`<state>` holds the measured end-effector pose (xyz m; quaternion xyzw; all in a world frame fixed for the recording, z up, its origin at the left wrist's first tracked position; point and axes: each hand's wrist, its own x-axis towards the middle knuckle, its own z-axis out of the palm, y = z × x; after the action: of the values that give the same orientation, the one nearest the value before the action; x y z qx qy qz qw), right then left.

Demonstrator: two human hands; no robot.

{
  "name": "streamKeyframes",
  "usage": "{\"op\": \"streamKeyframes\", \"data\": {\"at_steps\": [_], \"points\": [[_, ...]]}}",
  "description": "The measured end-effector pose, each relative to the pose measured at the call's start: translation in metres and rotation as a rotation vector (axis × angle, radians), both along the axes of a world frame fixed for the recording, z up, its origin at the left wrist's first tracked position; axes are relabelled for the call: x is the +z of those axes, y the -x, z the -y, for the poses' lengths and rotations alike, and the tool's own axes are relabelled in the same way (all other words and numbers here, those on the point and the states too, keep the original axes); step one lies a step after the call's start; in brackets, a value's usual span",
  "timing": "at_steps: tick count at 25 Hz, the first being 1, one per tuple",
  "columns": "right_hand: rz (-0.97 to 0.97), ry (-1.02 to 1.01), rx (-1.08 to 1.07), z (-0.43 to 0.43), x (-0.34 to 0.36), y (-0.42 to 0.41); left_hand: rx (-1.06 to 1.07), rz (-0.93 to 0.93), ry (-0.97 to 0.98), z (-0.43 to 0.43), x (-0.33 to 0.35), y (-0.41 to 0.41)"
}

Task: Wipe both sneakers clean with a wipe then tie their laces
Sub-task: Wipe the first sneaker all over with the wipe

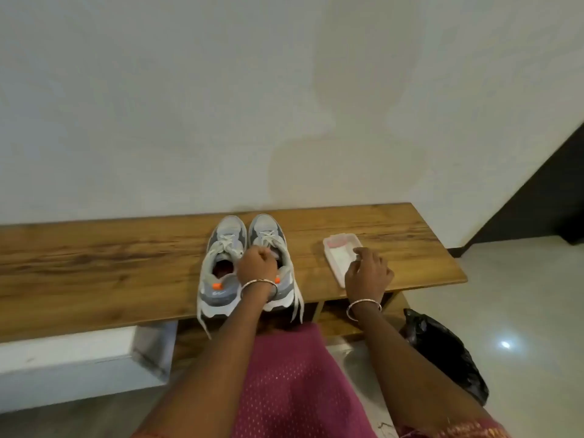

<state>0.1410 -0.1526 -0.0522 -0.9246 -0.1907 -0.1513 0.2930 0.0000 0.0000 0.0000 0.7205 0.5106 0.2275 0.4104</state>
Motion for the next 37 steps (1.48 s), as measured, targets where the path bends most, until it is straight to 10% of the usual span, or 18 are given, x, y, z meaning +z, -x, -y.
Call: {"op": "streamKeyframes", "data": {"at_steps": [3,8,11,22,37], "points": [[-0.03,-0.116,-0.171,0.016,-0.005,-0.03,0.058,-0.012,0.286,-0.02,-0.005,-0.019],[-0.046,-0.143,-0.222,0.025,-0.002,-0.07,0.325,0.649,1.338,-0.044,0.005,-0.048],[-0.085,-0.092,-0.101,0.017,-0.011,-0.088,0.36,0.864,1.604,-0.052,-0.01,-0.049],[-0.071,0.627,0.072,-0.005,-0.03,-0.102,0.51,0.945,1.466,-0.043,-0.031,-0.069],[-0.04,0.604,0.176,-0.013,-0.041,-0.11,0.539,1.035,1.451,-0.044,-0.037,-0.07]]}}
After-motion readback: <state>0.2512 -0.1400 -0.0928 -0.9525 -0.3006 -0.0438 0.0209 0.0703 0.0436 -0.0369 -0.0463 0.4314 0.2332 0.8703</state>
